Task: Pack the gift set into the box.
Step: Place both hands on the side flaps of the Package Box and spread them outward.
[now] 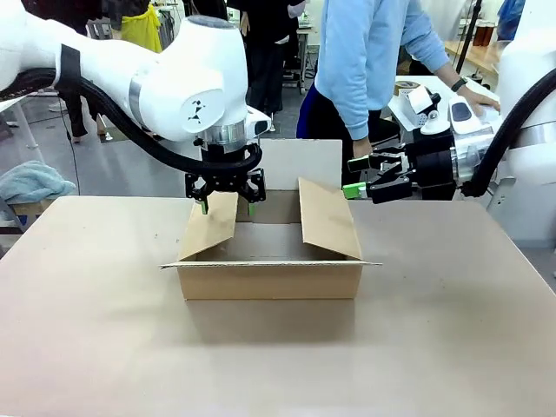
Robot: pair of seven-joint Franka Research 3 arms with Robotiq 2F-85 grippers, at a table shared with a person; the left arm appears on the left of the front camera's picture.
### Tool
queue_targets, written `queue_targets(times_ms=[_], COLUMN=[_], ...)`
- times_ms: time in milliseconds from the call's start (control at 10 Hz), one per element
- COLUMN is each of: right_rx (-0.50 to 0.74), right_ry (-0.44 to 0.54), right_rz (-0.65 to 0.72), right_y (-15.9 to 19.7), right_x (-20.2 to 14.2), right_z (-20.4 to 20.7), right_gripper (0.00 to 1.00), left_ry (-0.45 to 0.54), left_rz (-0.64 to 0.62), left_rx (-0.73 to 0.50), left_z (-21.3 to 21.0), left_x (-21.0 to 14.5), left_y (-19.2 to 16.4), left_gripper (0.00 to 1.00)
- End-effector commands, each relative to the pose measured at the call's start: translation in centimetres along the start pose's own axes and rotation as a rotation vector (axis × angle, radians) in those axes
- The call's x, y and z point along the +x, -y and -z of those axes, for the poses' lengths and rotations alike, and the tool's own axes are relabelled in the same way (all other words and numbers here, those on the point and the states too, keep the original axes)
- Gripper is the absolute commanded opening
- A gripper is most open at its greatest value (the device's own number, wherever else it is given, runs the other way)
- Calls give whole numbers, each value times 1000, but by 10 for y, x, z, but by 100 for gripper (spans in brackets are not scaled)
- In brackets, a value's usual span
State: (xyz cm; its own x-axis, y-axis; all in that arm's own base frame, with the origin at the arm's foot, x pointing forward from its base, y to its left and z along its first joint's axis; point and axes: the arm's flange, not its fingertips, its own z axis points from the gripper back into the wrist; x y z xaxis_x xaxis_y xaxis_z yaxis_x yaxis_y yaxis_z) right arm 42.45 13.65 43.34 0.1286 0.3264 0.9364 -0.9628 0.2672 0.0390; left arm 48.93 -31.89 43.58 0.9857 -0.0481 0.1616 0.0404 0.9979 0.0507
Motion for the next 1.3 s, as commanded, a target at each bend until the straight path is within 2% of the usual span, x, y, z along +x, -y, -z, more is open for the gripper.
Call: queue_targets(times_ms=[0, 300, 600, 800, 1000, 1200], right_rx=[-3, -3, -3, -3, -3, -3], right_ry=[-9, -9, -9, -9, -9, -9], right_rz=[18, 18, 18, 18, 18, 18], right_y=[0, 0, 0, 0, 0, 0], right_x=[3, 3, 3, 3, 3, 3], right_z=[-1, -1, -1, -1, -1, -1], right_gripper=[100, 100, 100, 100, 100, 100], left_ry=[51, 70, 107, 157, 157, 160], left_rz=[-13, -1, -77, -144, -182, -170], left_rx=[74, 117, 133, 74, 17, -120], left_z=[-6, -16, -31, -47, -44, -42], left_x=[-7, -23, -42, -52, -55, -57], left_y=[-1, -25, -77, -111, -149, -185], left_gripper=[100, 100, 100, 100, 100, 100])
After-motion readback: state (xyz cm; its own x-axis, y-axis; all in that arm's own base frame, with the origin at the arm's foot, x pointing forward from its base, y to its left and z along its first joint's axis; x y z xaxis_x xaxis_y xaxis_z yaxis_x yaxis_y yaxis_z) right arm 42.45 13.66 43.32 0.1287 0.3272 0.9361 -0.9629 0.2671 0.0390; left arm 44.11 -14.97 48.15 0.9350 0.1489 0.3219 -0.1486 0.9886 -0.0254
